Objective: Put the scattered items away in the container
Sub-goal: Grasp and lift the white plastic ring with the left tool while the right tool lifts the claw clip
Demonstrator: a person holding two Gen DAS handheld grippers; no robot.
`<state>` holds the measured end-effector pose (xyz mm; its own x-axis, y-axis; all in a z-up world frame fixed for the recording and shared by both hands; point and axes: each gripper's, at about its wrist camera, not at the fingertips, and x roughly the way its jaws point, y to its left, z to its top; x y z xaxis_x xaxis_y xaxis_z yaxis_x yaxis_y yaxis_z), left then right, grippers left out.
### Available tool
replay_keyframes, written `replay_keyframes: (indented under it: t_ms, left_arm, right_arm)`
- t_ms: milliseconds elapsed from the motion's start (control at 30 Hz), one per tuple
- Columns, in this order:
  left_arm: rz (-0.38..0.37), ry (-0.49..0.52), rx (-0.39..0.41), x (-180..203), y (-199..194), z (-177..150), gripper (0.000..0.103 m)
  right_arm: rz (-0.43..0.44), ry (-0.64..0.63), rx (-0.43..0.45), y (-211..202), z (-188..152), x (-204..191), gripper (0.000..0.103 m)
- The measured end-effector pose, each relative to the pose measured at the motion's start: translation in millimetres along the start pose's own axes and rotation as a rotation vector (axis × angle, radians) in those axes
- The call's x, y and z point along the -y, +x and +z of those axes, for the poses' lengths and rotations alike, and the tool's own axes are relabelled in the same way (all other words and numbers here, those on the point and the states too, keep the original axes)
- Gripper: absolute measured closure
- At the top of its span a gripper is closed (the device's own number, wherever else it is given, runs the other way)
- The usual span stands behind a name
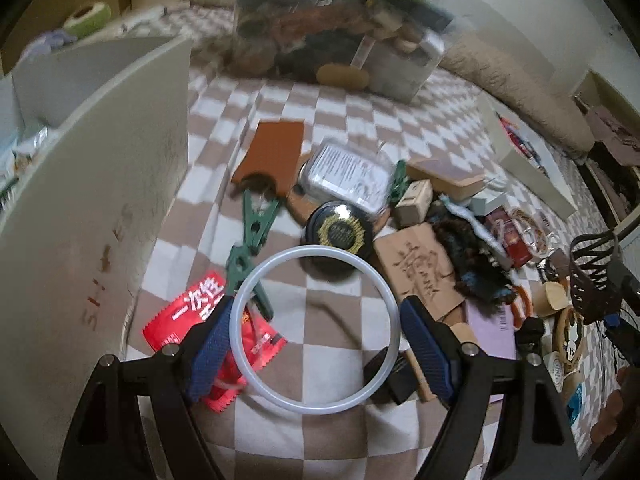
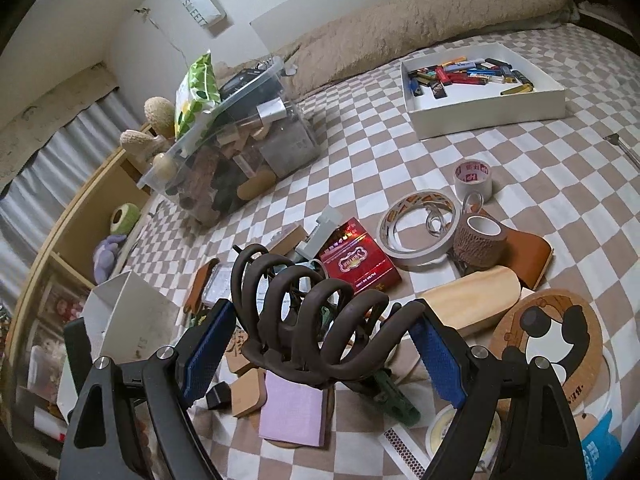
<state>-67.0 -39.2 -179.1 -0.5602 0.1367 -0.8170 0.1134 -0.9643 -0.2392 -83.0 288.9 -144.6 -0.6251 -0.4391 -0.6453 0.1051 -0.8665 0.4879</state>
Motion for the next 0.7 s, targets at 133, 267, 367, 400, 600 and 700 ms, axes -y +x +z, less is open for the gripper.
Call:
replay_keyframes:
  t_ms: [133,267,367,400,600,700]
  left_arm:
    - [-0.026,0.032,0.049,9.2,-13.5,-2.4,0.020]
    - [-0.044,0.076,0.102,17.3,-27.0,-2.5,0.020]
    - [-0.055,0.100,0.139,22.5,-36.9,-3.0,0.020]
    - [-0.058,0.107,0.151,23.7,-40.3,-3.2,0.020]
    - [-0.052,0.125,0.232,25.6,-58.3,-3.3,0.020]
    - [-0.047,0.130,0.262,24.8,-65.3,-2.7,0.020]
  right_arm:
    - [0.008,-0.010,0.003,-3.1,-1.0,-2.7,0.016]
    - [0.018,-0.020,0.000,-4.8,-3.0,-5.8,0.016]
    - [0.025,-0.029,-0.003,-5.6,-5.0,-8.9,0.016]
    - [0.027,-0.031,-0.004,-6.1,-5.5,-9.5,0.016]
    - [0.045,-0.052,-0.002,-10.7,-8.6,-15.7,0.016]
    - [0.058,-0.069,0.005,-15.6,-10.3,-20.3,0.016]
